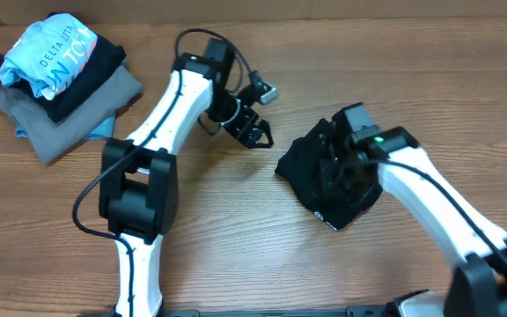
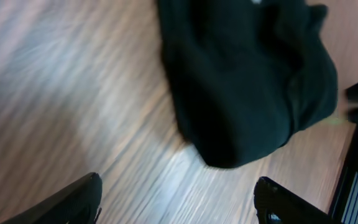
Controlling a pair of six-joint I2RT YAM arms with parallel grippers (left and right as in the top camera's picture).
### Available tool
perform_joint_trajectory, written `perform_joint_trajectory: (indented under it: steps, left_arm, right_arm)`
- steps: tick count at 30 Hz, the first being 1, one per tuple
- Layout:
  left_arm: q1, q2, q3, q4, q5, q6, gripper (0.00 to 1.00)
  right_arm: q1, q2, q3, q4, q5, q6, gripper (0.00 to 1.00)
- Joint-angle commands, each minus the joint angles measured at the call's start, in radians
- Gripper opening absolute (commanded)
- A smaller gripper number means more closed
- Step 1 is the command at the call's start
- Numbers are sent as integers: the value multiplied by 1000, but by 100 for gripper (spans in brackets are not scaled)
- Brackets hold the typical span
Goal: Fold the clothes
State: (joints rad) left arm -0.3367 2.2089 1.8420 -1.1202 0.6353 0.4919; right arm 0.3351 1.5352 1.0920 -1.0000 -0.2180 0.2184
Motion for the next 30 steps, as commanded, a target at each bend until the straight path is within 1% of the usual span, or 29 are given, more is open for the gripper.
perform_joint_trajectory:
  steps: [1, 2, 5, 6, 7, 10, 12, 16, 19, 23, 27, 28, 30]
  left_arm:
    - [-67, -9, 16, 0, 3, 60, 77]
    - [-84, -8, 9, -2, -13, 67, 74]
    - [-124, -5, -11, -4, -71, 66, 65]
    - [-134, -5, -22, -4, -69, 72, 63]
    - [-146, -5, -37, -4, -61, 83, 59]
    - [-168, -5, -66, -9, -70, 90, 49]
    - [-170, -5, -82, -9, -70, 92, 47]
    - [-164, -5, -114, -10, -97, 92, 40]
    - [-158, -5, -121, -41, -95, 92, 35]
    - [-158, -5, -121, -82, -82, 87, 34]
    - [-158, -5, -121, -100, -39, 84, 34]
    - [-158, -5, -121, -106, -40, 84, 34]
    - [-157, -5, -121, -114, -42, 84, 34]
  right_arm:
    - [-13, -61, 5, -19, -19, 109, 25]
    - [-19, -64, 5, -39, -19, 165, 25]
    - [-29, -60, 0, -86, -19, 266, 25]
    - [-29, -58, -6, -96, -19, 292, 25]
    - [-29, -57, -13, -103, -17, 319, 27]
    - [-29, -55, -33, -109, 17, 381, 28]
    - [-35, -55, -47, -112, 31, 412, 29]
    - [-69, -54, -58, -121, 34, 411, 29]
    - [-94, -54, -64, -124, 30, 411, 29]
    - [-95, -54, -109, -90, -10, 411, 30]
    - [-85, -54, -220, 47, -127, 412, 29]
    - [-85, -53, -246, 81, -138, 418, 25]
    - [-86, -53, -309, 140, -121, 477, 17]
